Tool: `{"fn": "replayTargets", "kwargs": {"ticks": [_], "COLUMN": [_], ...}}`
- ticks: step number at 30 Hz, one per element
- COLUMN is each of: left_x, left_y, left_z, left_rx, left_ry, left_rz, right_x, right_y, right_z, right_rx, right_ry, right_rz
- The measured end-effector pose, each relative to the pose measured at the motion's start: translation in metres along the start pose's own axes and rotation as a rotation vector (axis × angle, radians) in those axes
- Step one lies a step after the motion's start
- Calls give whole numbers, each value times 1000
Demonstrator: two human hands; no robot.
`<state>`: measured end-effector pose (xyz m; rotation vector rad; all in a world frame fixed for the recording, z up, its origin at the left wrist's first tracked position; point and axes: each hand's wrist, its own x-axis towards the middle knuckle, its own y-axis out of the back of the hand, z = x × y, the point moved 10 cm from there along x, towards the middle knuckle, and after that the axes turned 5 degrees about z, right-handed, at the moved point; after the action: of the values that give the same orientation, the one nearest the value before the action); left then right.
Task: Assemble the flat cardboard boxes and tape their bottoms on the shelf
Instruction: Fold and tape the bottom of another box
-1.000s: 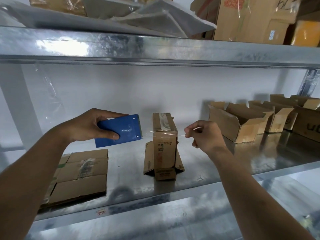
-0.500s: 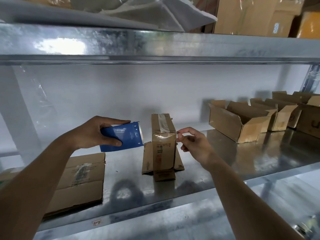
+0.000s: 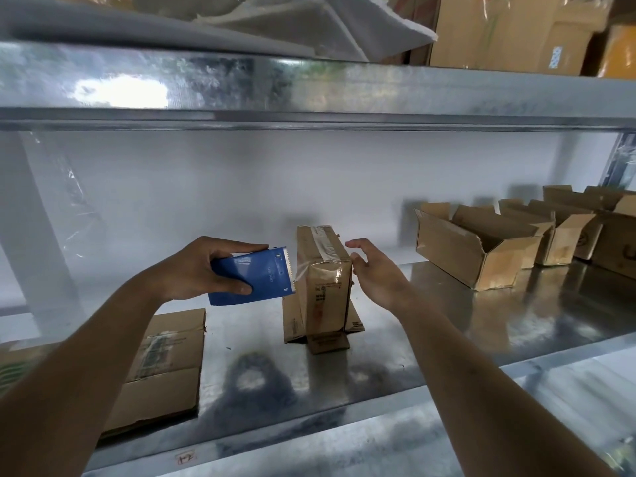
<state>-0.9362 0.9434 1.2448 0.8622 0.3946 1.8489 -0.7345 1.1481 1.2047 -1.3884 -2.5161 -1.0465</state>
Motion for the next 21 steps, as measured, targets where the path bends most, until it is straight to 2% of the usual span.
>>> {"fn": "replayTargets", "kwargs": {"ticks": [3, 9, 11, 13, 14, 16, 18, 19, 21], "left_x": [1, 3, 2, 2, 3, 4, 4, 4, 4], "left_y": [1, 0, 0, 2, 2, 3, 3, 3, 3], "left_z": [0, -6, -8, -9, -9, -9, -10, -10, -11], "left_rx": [-12, 42, 36, 24, 25, 25, 23, 22, 20], "left_ry": [-5, 4, 15, 16, 16, 17, 19, 19, 18], "left_rz": [16, -3, 4, 17, 20, 20, 26, 32, 42], "right_x": [3, -1, -1, -5, -11, -22, -26, -23, -17], "right_y": [-4, -22, -18, 4, 18, 32, 13, -2, -28], "right_z": [4, 34, 44, 36, 18, -35, -80, -90, -90], "right_rx": [66, 218, 234, 175, 120, -23, -167, -230, -354], "right_ry": [-36, -348, -358, -239, -109, 293, 654, 725, 681], "right_rz": [26, 14, 120, 379, 516, 643, 500, 375, 168]}}
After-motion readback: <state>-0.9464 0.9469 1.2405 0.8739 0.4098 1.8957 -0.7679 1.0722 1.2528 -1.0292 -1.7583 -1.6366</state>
